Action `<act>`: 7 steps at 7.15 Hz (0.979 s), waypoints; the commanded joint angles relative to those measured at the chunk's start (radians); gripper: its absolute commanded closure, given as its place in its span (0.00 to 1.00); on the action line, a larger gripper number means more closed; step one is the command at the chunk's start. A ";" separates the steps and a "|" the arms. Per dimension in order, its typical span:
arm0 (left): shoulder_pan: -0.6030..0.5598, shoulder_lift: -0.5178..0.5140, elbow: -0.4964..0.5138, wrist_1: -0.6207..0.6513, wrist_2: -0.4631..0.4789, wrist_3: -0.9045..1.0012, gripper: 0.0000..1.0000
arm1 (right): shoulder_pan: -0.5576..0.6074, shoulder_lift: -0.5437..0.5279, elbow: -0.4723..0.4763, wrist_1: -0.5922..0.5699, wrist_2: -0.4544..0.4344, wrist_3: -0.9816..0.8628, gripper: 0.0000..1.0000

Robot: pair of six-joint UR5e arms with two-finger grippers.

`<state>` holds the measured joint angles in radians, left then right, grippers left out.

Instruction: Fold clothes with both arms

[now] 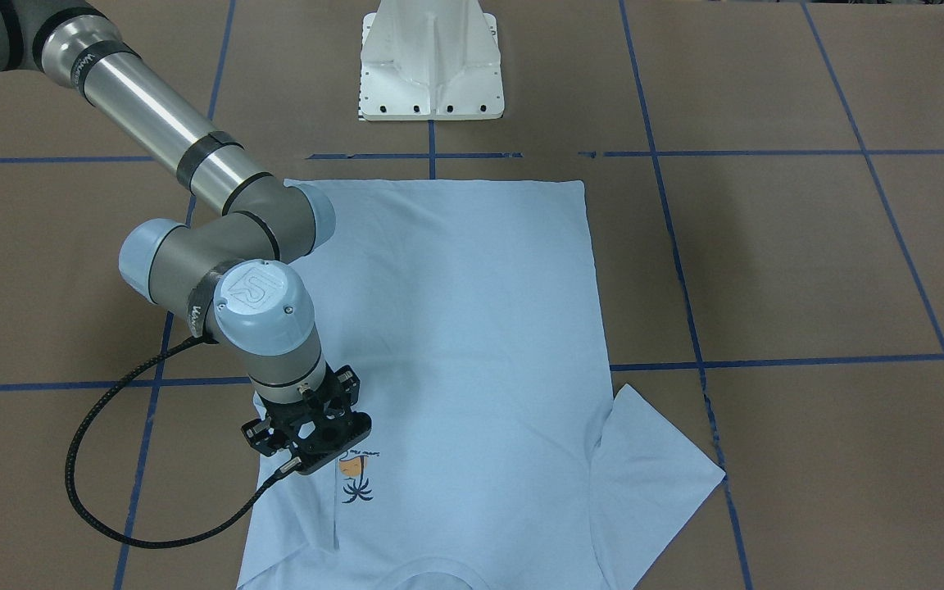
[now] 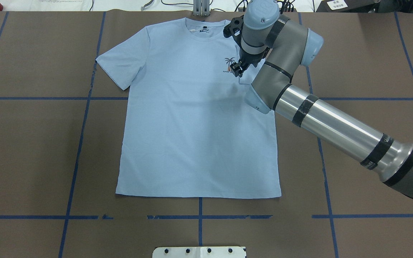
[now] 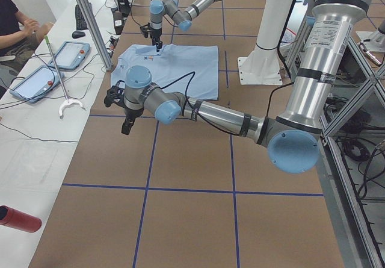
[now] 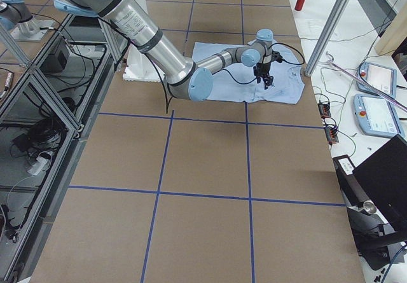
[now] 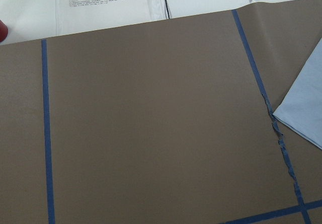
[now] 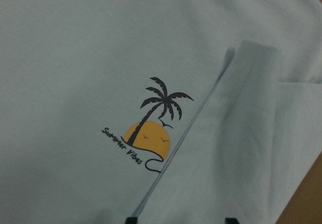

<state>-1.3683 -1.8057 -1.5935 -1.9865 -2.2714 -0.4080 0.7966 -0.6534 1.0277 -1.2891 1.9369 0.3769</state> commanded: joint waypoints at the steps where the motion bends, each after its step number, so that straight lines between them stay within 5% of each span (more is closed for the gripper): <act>1: 0.000 -0.001 -0.003 0.000 0.000 0.000 0.00 | -0.007 0.000 -0.003 0.002 0.030 0.002 0.44; 7: -0.003 0.000 -0.020 0.000 0.001 0.000 0.00 | -0.017 0.050 -0.090 0.010 0.027 0.002 0.48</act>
<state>-1.3695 -1.8056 -1.6075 -1.9865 -2.2714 -0.4080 0.7825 -0.6254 0.9634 -1.2797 1.9648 0.3789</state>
